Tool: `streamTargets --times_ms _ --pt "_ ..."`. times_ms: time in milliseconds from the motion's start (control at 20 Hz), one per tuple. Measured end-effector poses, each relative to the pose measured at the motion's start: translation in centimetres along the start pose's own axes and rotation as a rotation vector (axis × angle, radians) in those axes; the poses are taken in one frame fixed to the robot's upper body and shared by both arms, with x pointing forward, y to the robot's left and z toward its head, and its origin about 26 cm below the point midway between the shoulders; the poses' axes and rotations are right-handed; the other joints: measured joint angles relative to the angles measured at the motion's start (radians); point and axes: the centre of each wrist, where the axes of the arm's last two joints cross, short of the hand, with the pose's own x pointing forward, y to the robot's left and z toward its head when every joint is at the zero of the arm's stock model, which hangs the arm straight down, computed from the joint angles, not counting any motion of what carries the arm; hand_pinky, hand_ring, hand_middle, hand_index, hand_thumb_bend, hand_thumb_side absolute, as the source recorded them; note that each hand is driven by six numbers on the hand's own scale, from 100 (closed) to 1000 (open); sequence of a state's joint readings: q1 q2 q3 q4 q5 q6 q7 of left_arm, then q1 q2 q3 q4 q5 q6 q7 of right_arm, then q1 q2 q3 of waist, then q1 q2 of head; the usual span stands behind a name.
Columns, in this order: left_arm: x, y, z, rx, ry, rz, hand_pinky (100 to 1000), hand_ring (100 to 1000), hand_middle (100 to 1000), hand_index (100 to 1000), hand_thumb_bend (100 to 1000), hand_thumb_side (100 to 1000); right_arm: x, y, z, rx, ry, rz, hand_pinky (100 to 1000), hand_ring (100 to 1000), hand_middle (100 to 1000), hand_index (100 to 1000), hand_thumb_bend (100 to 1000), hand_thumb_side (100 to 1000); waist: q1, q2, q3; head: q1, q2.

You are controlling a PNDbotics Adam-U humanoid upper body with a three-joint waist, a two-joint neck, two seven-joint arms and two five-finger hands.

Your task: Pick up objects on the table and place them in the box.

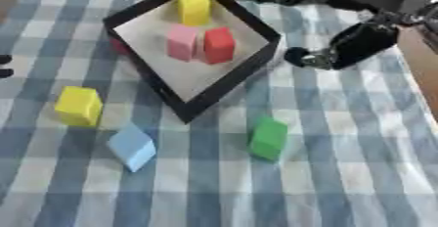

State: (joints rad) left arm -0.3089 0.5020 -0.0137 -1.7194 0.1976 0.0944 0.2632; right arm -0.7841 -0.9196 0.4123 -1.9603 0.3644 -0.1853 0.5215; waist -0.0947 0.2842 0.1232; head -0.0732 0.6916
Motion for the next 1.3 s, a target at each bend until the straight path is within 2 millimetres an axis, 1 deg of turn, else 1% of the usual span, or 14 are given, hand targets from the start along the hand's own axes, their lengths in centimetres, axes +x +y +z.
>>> streamTargets --times_ms 250,600,750,900,1000,1300 --pt "0.0 0.0 0.0 0.000 -0.001 -0.001 748 751 830 842 361 746 0.0 0.7 1.2 0.102 -0.062 0.003 898 848 788 875 339 161 0.000 0.000 0.004 0.000 0.000" --pt "0.0 0.1 0.0 0.000 -0.002 -0.005 748 752 830 842 361 748 -0.1 2.6 1.7 0.188 -0.103 0.026 895 854 808 894 355 142 0.000 0.000 0.011 0.002 0.000" --pt "0.1 0.1 0.0 -0.001 -0.002 -0.006 748 752 830 842 361 748 0.1 3.4 1.7 0.218 -0.104 0.030 894 855 809 893 359 130 0.000 0.000 0.013 0.003 0.000" --pt "0.1 0.1 0.0 -0.001 -0.002 -0.007 748 753 830 842 360 749 0.3 4.0 1.6 0.244 -0.100 0.037 893 855 809 891 356 100 0.000 0.000 0.015 0.006 0.000" --pt "0.1 0.1 0.0 -0.001 -0.002 -0.007 748 753 830 842 360 749 0.4 4.3 1.4 0.255 -0.101 0.043 893 855 809 891 350 100 0.000 0.000 0.015 0.006 0.000" --pt "0.0 0.1 0.0 -0.004 0.000 -0.008 749 754 830 842 359 751 1.2 4.7 0.0 0.289 -0.127 0.074 891 853 807 890 321 100 0.000 0.000 0.016 0.005 0.000"
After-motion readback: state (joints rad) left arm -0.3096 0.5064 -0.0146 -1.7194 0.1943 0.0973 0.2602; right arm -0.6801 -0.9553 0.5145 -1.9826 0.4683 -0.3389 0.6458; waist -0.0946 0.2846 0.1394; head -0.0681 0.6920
